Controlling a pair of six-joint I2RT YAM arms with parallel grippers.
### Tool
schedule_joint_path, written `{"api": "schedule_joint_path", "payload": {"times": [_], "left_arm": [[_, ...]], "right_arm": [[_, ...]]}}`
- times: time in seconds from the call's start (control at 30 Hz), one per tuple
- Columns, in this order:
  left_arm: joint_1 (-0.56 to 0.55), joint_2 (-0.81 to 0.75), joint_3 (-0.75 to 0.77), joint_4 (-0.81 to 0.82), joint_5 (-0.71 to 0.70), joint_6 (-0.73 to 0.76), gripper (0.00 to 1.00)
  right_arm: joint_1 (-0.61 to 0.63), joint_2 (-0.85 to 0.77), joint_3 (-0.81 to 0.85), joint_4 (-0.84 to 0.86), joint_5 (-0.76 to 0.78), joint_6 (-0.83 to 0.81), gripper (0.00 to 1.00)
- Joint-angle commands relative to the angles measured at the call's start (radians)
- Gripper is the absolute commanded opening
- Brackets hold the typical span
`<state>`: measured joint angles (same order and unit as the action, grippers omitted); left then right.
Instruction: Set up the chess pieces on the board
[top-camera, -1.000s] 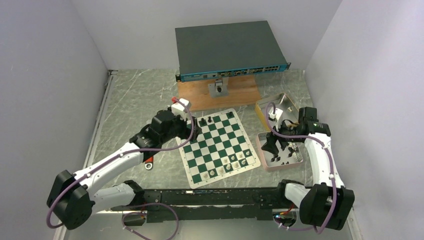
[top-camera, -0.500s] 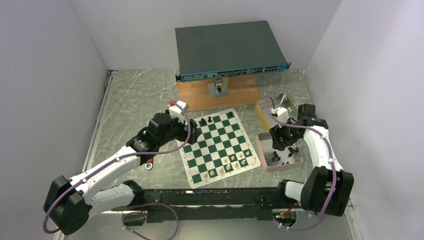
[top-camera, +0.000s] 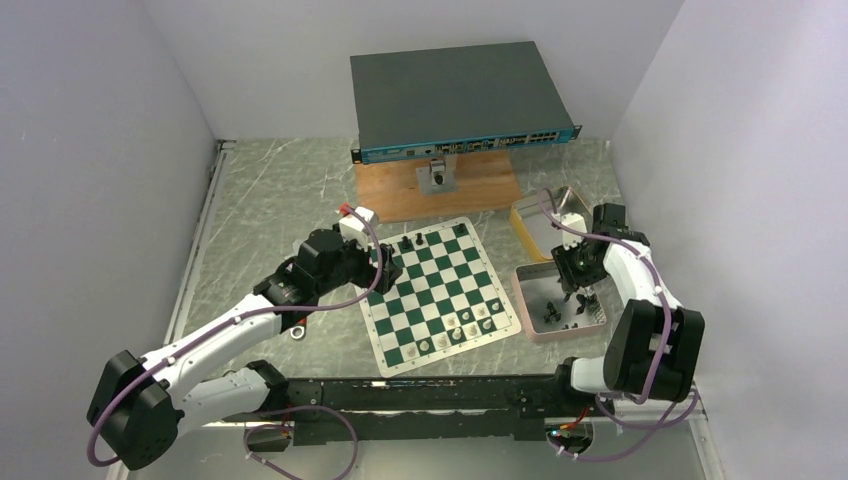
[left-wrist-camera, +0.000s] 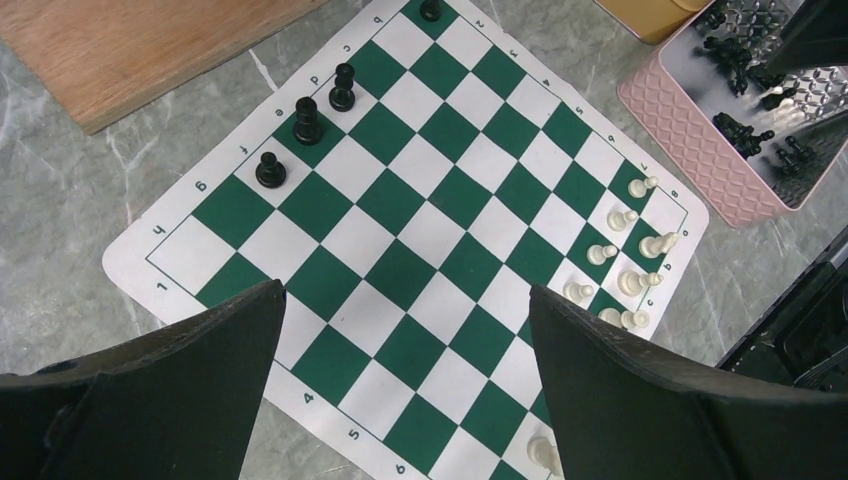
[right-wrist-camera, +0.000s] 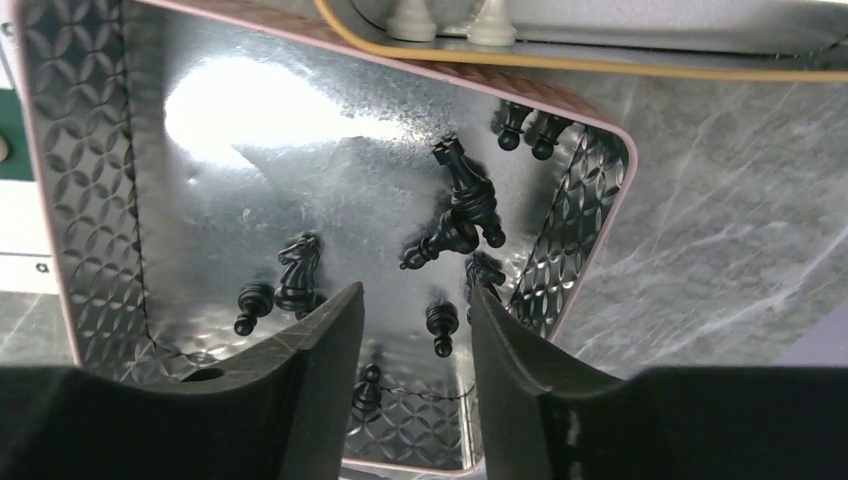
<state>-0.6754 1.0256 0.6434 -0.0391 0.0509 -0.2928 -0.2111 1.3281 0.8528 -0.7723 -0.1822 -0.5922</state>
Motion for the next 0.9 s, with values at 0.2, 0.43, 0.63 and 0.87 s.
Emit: {"api": "schedule_joint_path", "payload": {"times": [0.2, 0.43, 0.63, 0.87], "left_arm": [[0.002, 0.005, 0.013, 0.031, 0.025, 0.007, 0.96], [0.002, 0.017, 0.018, 0.031, 0.024, 0.010, 0.96], [0.002, 0.021, 0.019, 0.031, 0.027, 0.012, 0.96], [0.003, 0.019, 0.018, 0.031, 0.025, 0.013, 0.96]], "right_arm": [[-0.019, 0.104, 0.059, 0.073, 0.032, 0.095, 0.31], [-0.019, 0.160, 0.075, 0.104, 0.037, 0.089, 0.33], [-0.019, 0.208, 0.086, 0.122, 0.051, 0.090, 0.35], [-0.020, 0.214, 0.066, 0.112, -0.019, 0.050, 0.32]]}}
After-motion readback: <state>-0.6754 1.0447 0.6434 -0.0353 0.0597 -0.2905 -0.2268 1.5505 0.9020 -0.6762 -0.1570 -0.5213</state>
